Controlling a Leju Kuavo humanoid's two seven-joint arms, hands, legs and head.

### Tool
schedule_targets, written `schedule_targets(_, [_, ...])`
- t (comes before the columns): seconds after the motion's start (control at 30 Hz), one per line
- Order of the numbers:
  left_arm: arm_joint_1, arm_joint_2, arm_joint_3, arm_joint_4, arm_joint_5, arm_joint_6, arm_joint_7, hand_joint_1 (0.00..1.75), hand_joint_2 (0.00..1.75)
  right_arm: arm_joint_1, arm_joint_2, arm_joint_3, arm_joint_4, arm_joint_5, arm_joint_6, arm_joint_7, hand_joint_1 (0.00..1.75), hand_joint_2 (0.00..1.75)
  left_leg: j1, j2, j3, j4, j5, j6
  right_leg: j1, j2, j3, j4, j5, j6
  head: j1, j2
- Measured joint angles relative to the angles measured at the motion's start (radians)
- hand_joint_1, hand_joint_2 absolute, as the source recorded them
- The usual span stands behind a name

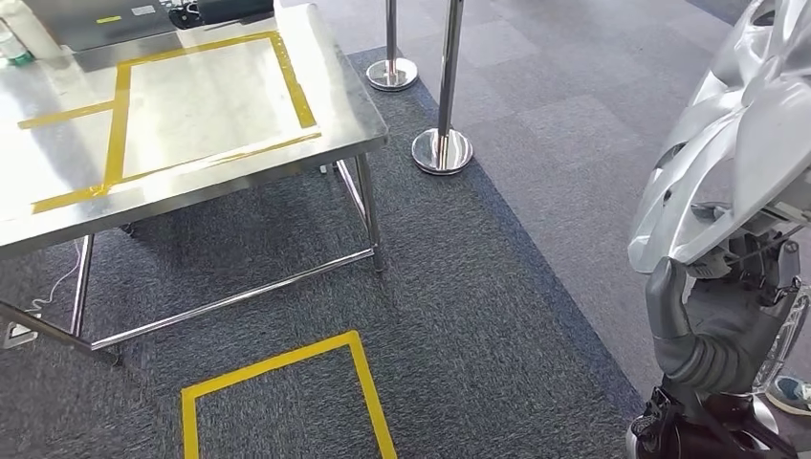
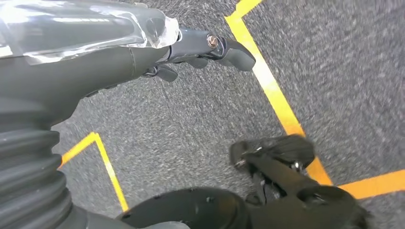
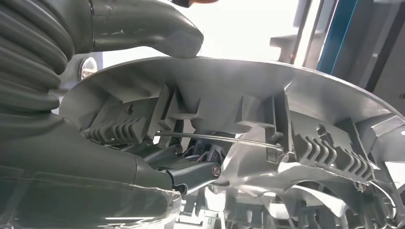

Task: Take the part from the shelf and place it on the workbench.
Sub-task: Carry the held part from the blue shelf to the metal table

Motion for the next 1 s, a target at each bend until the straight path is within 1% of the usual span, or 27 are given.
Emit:
schedule_targets(0.03, [-0.001, 0.002, 0.001, 0.0, 0.0, 0.0, 0.001, 0.0, 1.75, 0.0, 0.0, 0.0, 0.0, 0.001, 0.0, 0.0, 1.75, 1.75, 0.001, 0.003, -0.028, 0.05, -0.012, -0.001, 0.0, -0.012, 0.001, 0.0, -0.002, -0.001, 0.0, 0.0])
schedule_targets(0.07, [-0.001, 0.003, 0.001, 0.0, 0.0, 0.0, 0.001, 0.0, 1.75, 0.0, 0.0, 0.0, 0.0, 0.001, 0.0, 0.001, 1.75, 1.75, 0.001, 0.005, -0.038, 0.064, -0.006, -0.001, 0.0, -0.025, 0.002, 0.0, -0.004, 0.0, 0.0, 0.0])
schedule_targets(0.1, [-0.001, 0.005, 0.002, 0.0, 0.0, 0.0, 0.002, 0.0, 1.75, 0.0, 0.0, 0.0, 0.0, 0.001, 0.0, 0.002, 1.75, 1.75, 0.001, 0.008, -0.025, 0.034, 0.02, 0.0, 0.0, -0.037, 0.005, 0.0, -0.006, 0.001, 0.0, 0.0])
schedule_targets(0.13, [0.0, 0.006, 0.002, 0.0, 0.0, -0.001, 0.003, 0.0, 1.75, -0.001, 0.0, 0.0, -0.001, 0.001, 0.001, 0.002, 1.75, 1.75, 0.0, 0.019, 0.007, -0.032, 0.056, 0.002, 0.0, -0.049, 0.01, 0.0, -0.01, 0.003, 0.0, 0.0])
schedule_targets(0.2, [-0.001, 0.006, 0.003, 0.0, -0.001, -0.002, 0.003, 0.0, 1.75, -0.002, 0.0, 0.0, -0.002, 0.001, 0.001, 0.003, 1.75, 1.75, -0.006, 0.069, 0.081, -0.175, 0.109, 0.011, 0.004, -0.07, 0.02, 0.0, -0.018, 0.011, 0.0, 0.0])
schedule_targets(0.23, [-0.002, 0.006, 0.003, 0.0, -0.002, -0.003, 0.003, 0.0, 1.75, -0.002, 0.0, 0.0, -0.003, 0.001, 0.001, 0.003, 1.75, 1.75, -0.011, 0.088, 0.101, -0.215, 0.119, 0.016, 0.007, -0.08, 0.024, 0.0, -0.022, 0.016, 0.001, 0.0])
schedule_targets(0.27, [-0.001, 0.005, 0.003, 0.0, -0.002, -0.004, 0.003, 0.0, 1.75, -0.002, 0.0, 0.0, -0.003, 0.001, 0.002, 0.003, 1.75, 1.75, -0.014, 0.096, 0.107, -0.229, 0.118, 0.022, 0.009, -0.09, 0.027, 0.0, -0.025, 0.02, 0.002, 0.0])
schedule_targets(0.33, [-0.001, 0.003, 0.003, 0.0, -0.004, -0.007, 0.003, 0.0, 1.75, -0.003, 0.0, 0.0, -0.004, 0.001, 0.004, 0.004, 1.75, 1.75, -0.013, 0.072, 0.106, -0.232, 0.119, 0.032, 0.01, -0.11, 0.033, -0.003, -0.03, 0.03, 0.003, 0.0])
schedule_targets(0.37, [0.0, 0.002, 0.003, 0.0, -0.004, -0.007, 0.003, 0.0, 1.75, -0.003, 0.0, 0.001, -0.005, 0.001, 0.005, 0.004, 1.75, 1.75, -0.009, 0.059, 0.109, -0.234, 0.121, 0.037, 0.009, -0.103, 0.035, 0.003, -0.037, 0.035, 0.005, 0.0])
schedule_targets(0.4, [-0.001, 0.001, 0.003, 0.0, -0.005, -0.007, 0.003, 0.0, 1.75, -0.003, 0.0, 0.001, -0.006, 0.001, 0.005, 0.004, 1.75, 1.75, -0.004, 0.046, 0.113, -0.236, 0.123, 0.042, 0.008, -0.082, 0.029, 0.024, -0.053, 0.039, 0.007, 0.0])
schedule_targets(0.43, [-0.002, 0.0, 0.003, 0.0, -0.007, -0.007, 0.003, 0.0, 1.75, -0.002, 0.0, 0.001, -0.007, 0.001, 0.006, 0.004, 1.75, 1.75, 0.0, 0.033, 0.116, -0.238, 0.125, 0.047, 0.006, -0.052, 0.009, 0.069, -0.078, 0.044, 0.01, 0.0])
schedule_targets(0.47, [-0.003, -0.001, 0.003, 0.0, -0.008, -0.007, 0.003, 0.0, 1.75, 0.0, -0.001, 0.001, -0.008, 0.001, 0.006, 0.003, 1.75, 1.75, 0.001, 0.02, 0.117, -0.238, 0.125, 0.049, 0.006, -0.021, -0.021, 0.134, -0.109, 0.046, 0.013, 0.0])
schedule_targets(0.5, [-0.003, -0.002, 0.003, 0.0, -0.009, -0.007, 0.004, 0.0, 1.75, 0.001, -0.001, 0.0, -0.008, 0.001, 0.007, 0.003, 1.75, 1.75, 0.002, 0.006, 0.117, -0.238, 0.125, 0.05, 0.006, -0.002, -0.059, 0.206, -0.137, 0.047, 0.015, 0.0])
schedule_targets(0.53, [-0.002, -0.002, 0.003, 0.0, -0.01, -0.006, 0.004, 0.0, 1.75, 0.003, -0.002, 0.0, -0.008, 0.001, 0.009, 0.003, 1.75, 1.75, 0.002, -0.009, 0.117, -0.237, 0.125, 0.051, 0.006, 0.007, -0.093, 0.264, -0.152, 0.047, 0.016, 0.0])
schedule_targets(0.57, [-0.001, -0.002, 0.003, 0.0, -0.01, -0.006, 0.005, 0.0, 1.75, 0.005, -0.002, 0.0, -0.008, 0.001, 0.011, 0.003, 1.75, 1.75, 0.002, -0.024, 0.118, -0.237, 0.124, 0.051, 0.007, 0.01, -0.111, 0.287, -0.148, 0.046, 0.015, 0.0])
schedule_targets(0.6, [0.0, -0.003, 0.003, 0.0, -0.01, -0.006, 0.005, 0.0, 1.75, 0.006, -0.002, 0.0, -0.008, 0.001, 0.012, 0.004, 1.75, 1.75, 0.002, -0.04, 0.119, -0.236, 0.124, 0.05, 0.007, 0.013, -0.109, 0.267, -0.122, 0.042, 0.015, 0.0])
schedule_targets(0.63, [0.0, -0.003, 0.003, 0.0, -0.01, -0.005, 0.005, 0.0, 1.75, 0.006, -0.003, 0.0, -0.008, 0.001, 0.014, 0.004, 1.75, 1.75, 0.003, -0.057, 0.121, -0.235, 0.123, 0.049, 0.007, 0.019, -0.089, 0.208, -0.082, 0.039, 0.016, 0.0])
schedule_targets(0.67, [0.0, -0.004, 0.003, 0.0, -0.01, -0.004, 0.005, 0.0, 1.75, 0.006, -0.003, 0.0, -0.008, 0.001, 0.014, 0.004, 1.75, 1.75, 0.004, -0.072, 0.122, -0.234, 0.122, 0.046, 0.006, 0.036, -0.058, 0.132, -0.044, 0.035, 0.015, 0.0])
schedule_targets(0.7, [0.0, -0.004, 0.003, 0.0, -0.011, -0.003, 0.005, 0.0, 1.75, 0.006, -0.004, 0.0, -0.008, 0.001, 0.014, 0.004, 1.75, 1.75, 0.003, -0.086, 0.122, -0.232, 0.12, 0.042, 0.005, 0.054, -0.032, 0.067, -0.016, 0.033, 0.015, 0.0])
schedule_targets(0.73, [0.001, -0.005, 0.003, 0.0, -0.012, -0.001, 0.006, 0.0, 1.75, 0.007, -0.004, 0.0, -0.008, 0.001, 0.015, 0.004, 1.75, 1.75, 0.004, -0.097, 0.12, -0.23, 0.119, 0.037, 0.006, 0.067, -0.014, 0.024, -0.001, 0.031, 0.015, 0.0])
schedule_targets(0.77, [0.002, -0.005, 0.003, 0.0, -0.012, -0.001, 0.006, 0.0, 1.75, 0.007, -0.005, 0.0, -0.007, 0.001, 0.016, 0.004, 1.75, 1.75, 0.005, -0.105, 0.117, -0.229, 0.118, 0.031, 0.008, 0.076, -0.007, 0.008, 0.0, 0.029, 0.014, 0.0])
schedule_targets(0.83, [0.004, -0.004, 0.003, 0.0, -0.012, 0.0, 0.006, 0.0, 1.75, 0.006, -0.006, 0.0, -0.008, 0.001, 0.017, 0.004, 1.75, 1.75, 0.008, -0.119, 0.111, -0.23, 0.119, 0.021, 0.01, 0.062, -0.006, 0.008, 0.0, 0.022, 0.013, 0.0])
schedule_targets(0.87, [0.005, -0.003, 0.003, 0.0, -0.012, 0.0, 0.006, 0.0, 1.75, 0.005, -0.006, 0.0, -0.008, 0.001, 0.017, 0.004, 1.75, 1.75, 0.007, -0.109, 0.107, -0.226, 0.116, 0.016, 0.009, 0.053, -0.005, 0.007, 0.001, 0.017, 0.013, 0.0])
schedule_targets(0.9, [0.006, -0.003, 0.003, 0.0, -0.012, 0.0, 0.006, 0.0, 1.75, 0.004, -0.006, 0.0, -0.008, 0.001, 0.017, 0.004, 1.75, 1.75, 0.006, -0.087, 0.098, -0.208, 0.104, 0.012, 0.008, 0.042, -0.003, 0.005, 0.001, 0.011, 0.01, 0.0])
schedule_targets(0.93, [0.006, -0.001, 0.003, 0.0, -0.013, 0.001, 0.007, 0.0, 1.75, 0.005, -0.005, 0.0, -0.008, 0.001, 0.017, 0.004, 1.75, 1.75, 0.004, -0.059, 0.08, -0.171, 0.083, 0.008, 0.006, 0.03, -0.001, 0.003, 0.001, 0.006, 0.008, 0.0])
schedule_targets(0.97, [0.005, 0.0, 0.004, 0.0, -0.014, 0.001, 0.008, 0.0, 1.75, 0.006, -0.005, 0.0, -0.008, 0.001, 0.016, 0.004, 1.75, 1.75, 0.002, -0.027, 0.051, -0.114, 0.054, 0.005, 0.007, 0.018, -0.001, 0.003, 0.0, 0.002, 0.006, 0.0])
schedule_targets(1.0, [0.004, 0.002, 0.004, 0.0, -0.015, 0.001, 0.008, 0.0, 1.75, 0.007, -0.004, -0.001, -0.008, 0.001, 0.016, 0.005, 1.75, 1.75, 0.003, -0.009, 0.018, -0.047, 0.025, 0.003, 0.008, 0.006, -0.001, 0.004, -0.001, -0.001, 0.004, 0.0])
